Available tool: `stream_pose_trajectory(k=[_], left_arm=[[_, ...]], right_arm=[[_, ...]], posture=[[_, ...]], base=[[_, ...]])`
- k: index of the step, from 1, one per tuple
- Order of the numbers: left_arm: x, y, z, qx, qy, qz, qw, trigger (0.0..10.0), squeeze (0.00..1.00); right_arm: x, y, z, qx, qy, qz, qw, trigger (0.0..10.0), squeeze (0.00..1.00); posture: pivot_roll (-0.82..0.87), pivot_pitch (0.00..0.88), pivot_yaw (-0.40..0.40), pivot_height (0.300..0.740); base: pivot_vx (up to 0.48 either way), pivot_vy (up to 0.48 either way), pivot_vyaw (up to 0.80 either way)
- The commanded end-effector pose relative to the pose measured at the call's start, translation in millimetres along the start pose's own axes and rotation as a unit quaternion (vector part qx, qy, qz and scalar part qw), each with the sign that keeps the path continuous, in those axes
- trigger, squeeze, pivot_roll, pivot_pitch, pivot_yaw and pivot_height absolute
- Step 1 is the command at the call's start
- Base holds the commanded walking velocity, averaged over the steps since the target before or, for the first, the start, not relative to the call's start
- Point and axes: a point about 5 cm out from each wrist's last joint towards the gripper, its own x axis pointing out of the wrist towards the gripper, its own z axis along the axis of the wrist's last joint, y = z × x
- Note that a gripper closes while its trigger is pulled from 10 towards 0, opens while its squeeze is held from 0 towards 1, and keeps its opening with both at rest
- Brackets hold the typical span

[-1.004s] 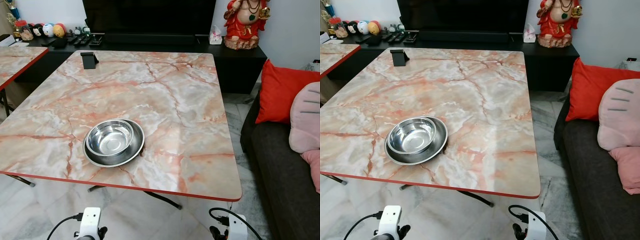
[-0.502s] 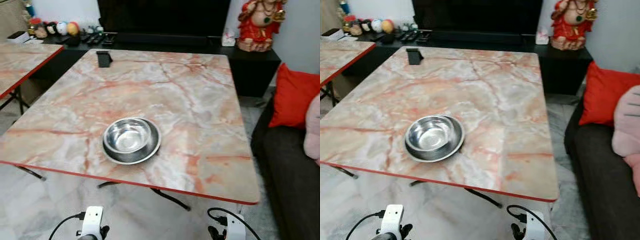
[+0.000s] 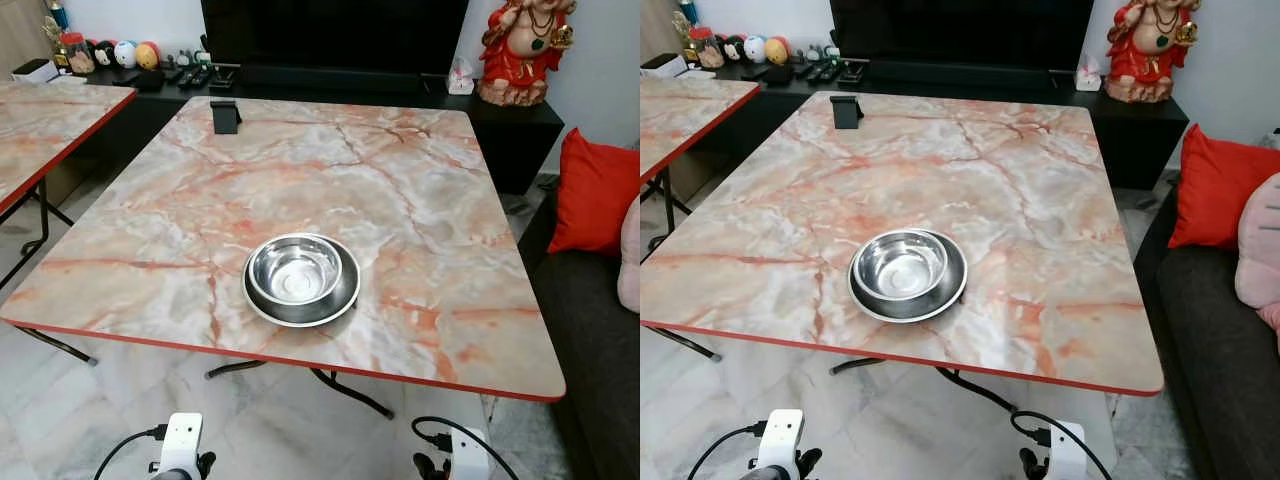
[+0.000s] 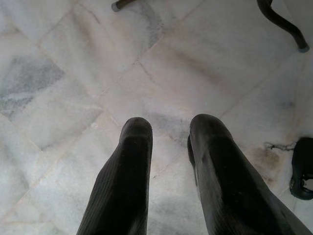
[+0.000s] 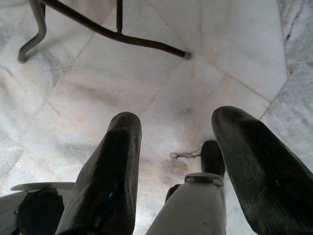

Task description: Setting the table

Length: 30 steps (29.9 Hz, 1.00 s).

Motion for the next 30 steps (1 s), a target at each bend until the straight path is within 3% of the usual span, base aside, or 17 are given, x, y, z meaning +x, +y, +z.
stream_pose_trajectory(k=[1, 30], left_arm=[[-0.9, 1.4, -5.6, -0.003, 0.014, 0.003, 1.000, 10.0, 0.00], [-1.1, 2.0, -5.9, -0.005, 0.013, 0.002, 1.000, 10.0, 0.00]], right_arm=[[-0.3, 0.0, -1.5, -0.004, 0.004, 0.002, 1.000, 10.0, 0.00], [0.1, 2.6, -1.4, 0.004, 0.001, 0.003, 1.000, 10.0, 0.00]], posture=[[-0.06, 0.000, 0.021, 0.740], [-0.05, 0.000, 0.024, 0.740]], base=[[0.000, 0.281, 0.00], [0.000, 0.312, 0.00]])
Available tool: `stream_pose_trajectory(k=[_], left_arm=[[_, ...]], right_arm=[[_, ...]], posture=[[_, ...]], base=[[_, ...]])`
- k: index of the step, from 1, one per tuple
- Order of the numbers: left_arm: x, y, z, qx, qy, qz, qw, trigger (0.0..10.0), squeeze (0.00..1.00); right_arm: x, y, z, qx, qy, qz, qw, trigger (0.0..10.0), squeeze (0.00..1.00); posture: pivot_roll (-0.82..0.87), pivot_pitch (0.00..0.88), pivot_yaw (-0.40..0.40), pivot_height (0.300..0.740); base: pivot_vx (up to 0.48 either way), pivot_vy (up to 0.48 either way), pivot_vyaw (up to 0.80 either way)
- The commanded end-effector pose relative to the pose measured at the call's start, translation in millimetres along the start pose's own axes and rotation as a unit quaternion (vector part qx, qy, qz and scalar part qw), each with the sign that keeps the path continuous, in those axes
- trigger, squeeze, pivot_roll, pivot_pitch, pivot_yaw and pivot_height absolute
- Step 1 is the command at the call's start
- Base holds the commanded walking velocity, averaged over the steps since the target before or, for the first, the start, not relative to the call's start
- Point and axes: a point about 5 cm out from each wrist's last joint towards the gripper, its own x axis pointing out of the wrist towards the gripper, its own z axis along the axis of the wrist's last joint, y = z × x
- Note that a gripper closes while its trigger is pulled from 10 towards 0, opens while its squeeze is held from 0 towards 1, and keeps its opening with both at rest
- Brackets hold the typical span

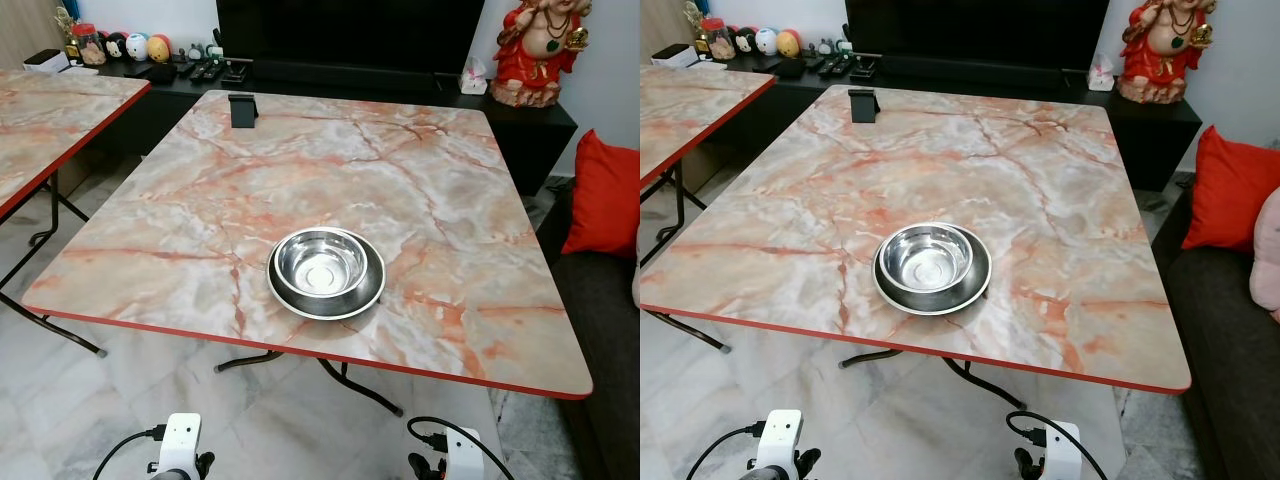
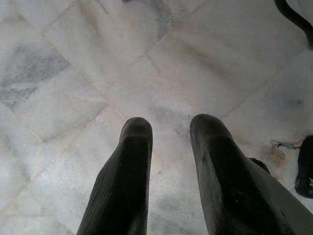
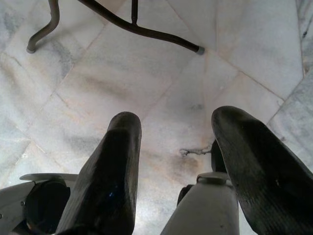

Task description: Setting the table

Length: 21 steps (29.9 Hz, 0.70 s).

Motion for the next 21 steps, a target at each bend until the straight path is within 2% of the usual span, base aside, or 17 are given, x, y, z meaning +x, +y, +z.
stream_pose_trajectory(k=[1, 21], left_arm=[[-0.9, 1.7, -5.4, -0.003, 0.012, 0.002, 1.000, 10.0, 0.00], [-1.1, 3.0, -5.6, -0.004, 0.013, 0.002, 1.000, 10.0, 0.00]], right_arm=[[-0.4, -1.0, -0.8, 0.005, 0.000, -0.004, 1.000, 10.0, 0.00], [-0.2, -0.2, -0.9, 0.006, 0.000, -0.003, 1.000, 10.0, 0.00]], posture=[[-0.05, 0.000, 0.024, 0.740], [-0.05, 0.000, 0.026, 0.740]], base=[[0.000, 0.364, 0.00], [0.000, 0.464, 0.00]])
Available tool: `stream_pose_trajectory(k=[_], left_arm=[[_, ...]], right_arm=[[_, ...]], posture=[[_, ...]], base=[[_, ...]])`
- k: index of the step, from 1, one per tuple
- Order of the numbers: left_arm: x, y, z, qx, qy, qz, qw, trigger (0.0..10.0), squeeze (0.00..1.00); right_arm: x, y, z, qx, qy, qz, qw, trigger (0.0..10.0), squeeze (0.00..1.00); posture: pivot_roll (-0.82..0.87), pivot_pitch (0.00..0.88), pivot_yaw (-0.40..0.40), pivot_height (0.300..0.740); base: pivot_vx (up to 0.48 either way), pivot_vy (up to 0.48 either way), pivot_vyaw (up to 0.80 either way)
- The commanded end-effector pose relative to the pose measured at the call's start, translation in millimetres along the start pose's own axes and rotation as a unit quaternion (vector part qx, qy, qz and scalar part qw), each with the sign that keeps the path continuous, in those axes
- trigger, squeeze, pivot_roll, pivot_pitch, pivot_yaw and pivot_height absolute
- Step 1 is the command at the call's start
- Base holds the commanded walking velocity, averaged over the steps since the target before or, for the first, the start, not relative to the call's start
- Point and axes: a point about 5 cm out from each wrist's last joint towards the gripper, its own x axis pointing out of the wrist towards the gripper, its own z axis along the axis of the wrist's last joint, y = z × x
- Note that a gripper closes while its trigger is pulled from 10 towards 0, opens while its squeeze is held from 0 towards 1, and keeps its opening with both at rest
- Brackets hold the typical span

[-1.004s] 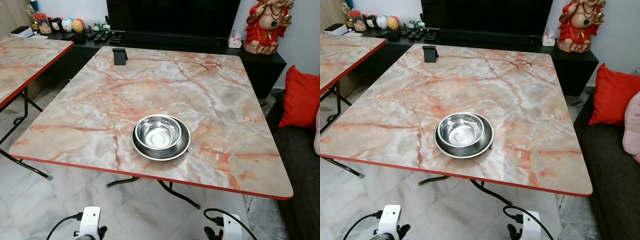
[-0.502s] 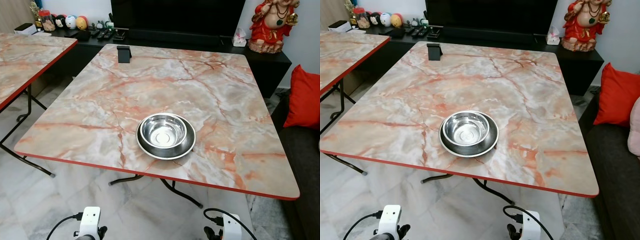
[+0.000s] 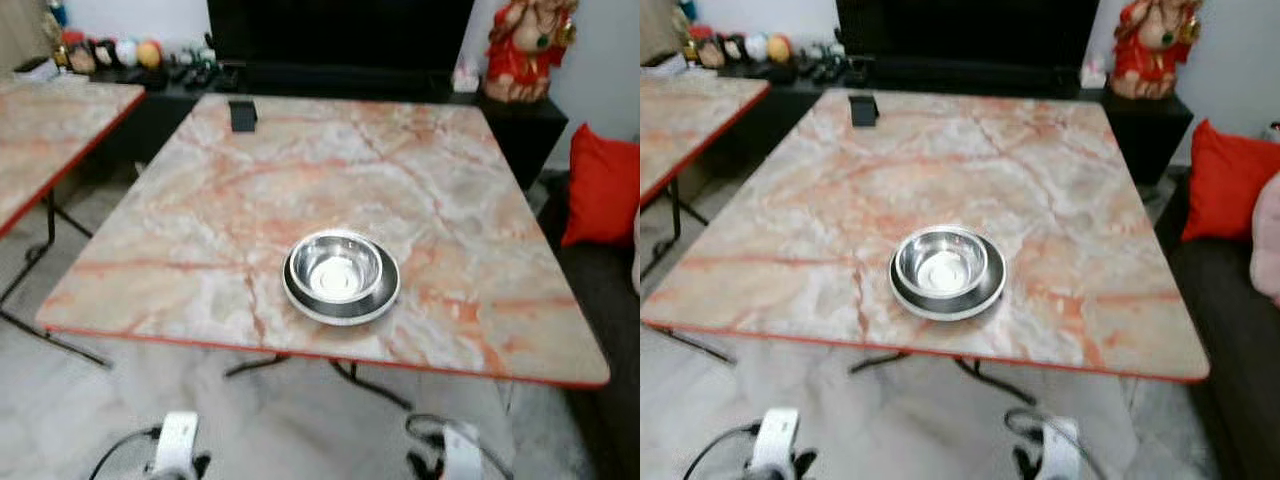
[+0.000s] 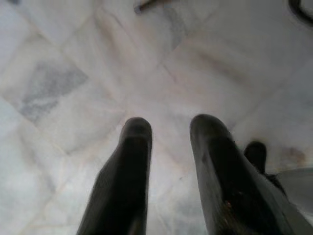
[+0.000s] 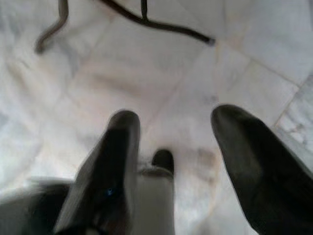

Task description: Setting the table

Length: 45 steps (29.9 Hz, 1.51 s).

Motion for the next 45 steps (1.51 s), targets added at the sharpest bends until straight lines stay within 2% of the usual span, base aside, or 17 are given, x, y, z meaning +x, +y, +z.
stream_pose_trajectory(k=[1, 45], left_arm=[[-2.1, 7.9, -7.2, -0.001, 0.015, 0.010, 1.000, 10.0, 0.00], [-2.0, 8.2, -6.5, -0.002, 0.014, 0.011, 1.000, 10.0, 0.00]], right_arm=[[1.1, 7.0, -0.5, 0.006, -0.002, 0.007, 1.000, 10.0, 0.00], [1.2, 9.4, -2.3, 0.007, 0.002, 0.011, 1.000, 10.0, 0.00]], posture=[[-0.05, 0.000, 0.025, 0.740], [-0.04, 0.000, 0.027, 0.740]], base=[[0.000, 0.472, 0.00], [0.000, 0.472, 0.00]])
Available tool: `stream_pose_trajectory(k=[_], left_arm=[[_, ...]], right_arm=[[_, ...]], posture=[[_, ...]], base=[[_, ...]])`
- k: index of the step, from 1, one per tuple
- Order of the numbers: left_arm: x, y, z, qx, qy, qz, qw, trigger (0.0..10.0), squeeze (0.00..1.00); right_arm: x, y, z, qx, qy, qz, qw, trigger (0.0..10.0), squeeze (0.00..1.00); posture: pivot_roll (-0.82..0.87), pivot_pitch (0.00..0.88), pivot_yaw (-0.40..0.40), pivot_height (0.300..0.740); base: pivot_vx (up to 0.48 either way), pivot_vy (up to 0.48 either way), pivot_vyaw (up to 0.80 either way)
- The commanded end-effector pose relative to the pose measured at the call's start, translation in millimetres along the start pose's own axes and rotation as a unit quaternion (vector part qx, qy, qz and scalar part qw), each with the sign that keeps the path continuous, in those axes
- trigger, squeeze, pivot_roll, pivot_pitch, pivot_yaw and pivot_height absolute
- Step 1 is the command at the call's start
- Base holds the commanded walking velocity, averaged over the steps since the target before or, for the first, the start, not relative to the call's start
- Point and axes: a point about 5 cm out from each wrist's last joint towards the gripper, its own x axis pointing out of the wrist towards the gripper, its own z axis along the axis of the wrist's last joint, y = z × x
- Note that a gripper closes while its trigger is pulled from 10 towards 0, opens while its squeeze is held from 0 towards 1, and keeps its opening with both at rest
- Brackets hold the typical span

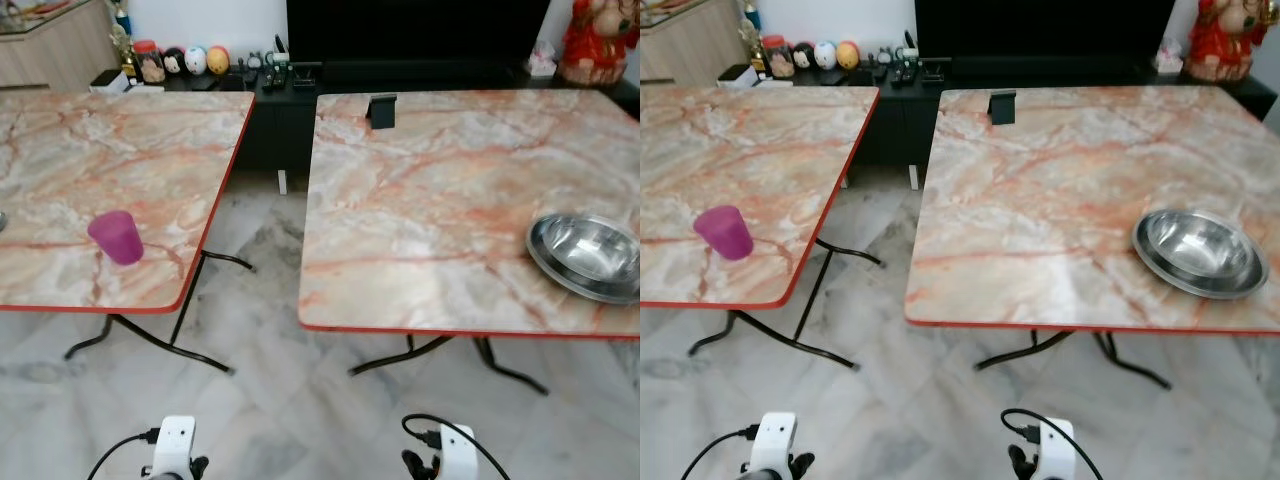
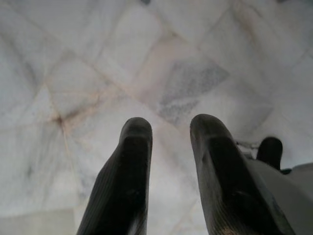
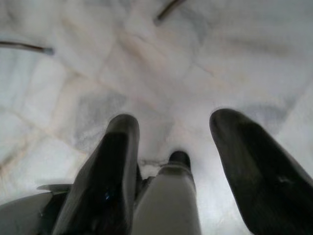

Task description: Setting the table

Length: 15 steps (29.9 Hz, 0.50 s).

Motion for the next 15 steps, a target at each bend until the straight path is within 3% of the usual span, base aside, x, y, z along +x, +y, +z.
stream_pose_trajectory(k=[1, 15], left_arm=[[-1.3, 7.0, -2.3, 0.000, 0.004, 0.010, 1.000, 10.0, 0.00], [-1.3, 7.1, -2.6, 0.000, 0.005, 0.011, 1.000, 10.0, 0.00]], right_arm=[[1.6, 5.5, 2.4, 0.003, -0.004, 0.005, 1.000, 10.0, 0.00], [1.4, 6.5, 3.0, -0.030, -0.006, 0.013, 0.999, 10.0, 0.00]], posture=[[-0.04, 0.000, 0.027, 0.740], [-0.04, 0.000, 0.026, 0.740]], base=[[0.000, 0.472, 0.00], [0.000, 0.472, 0.00]])
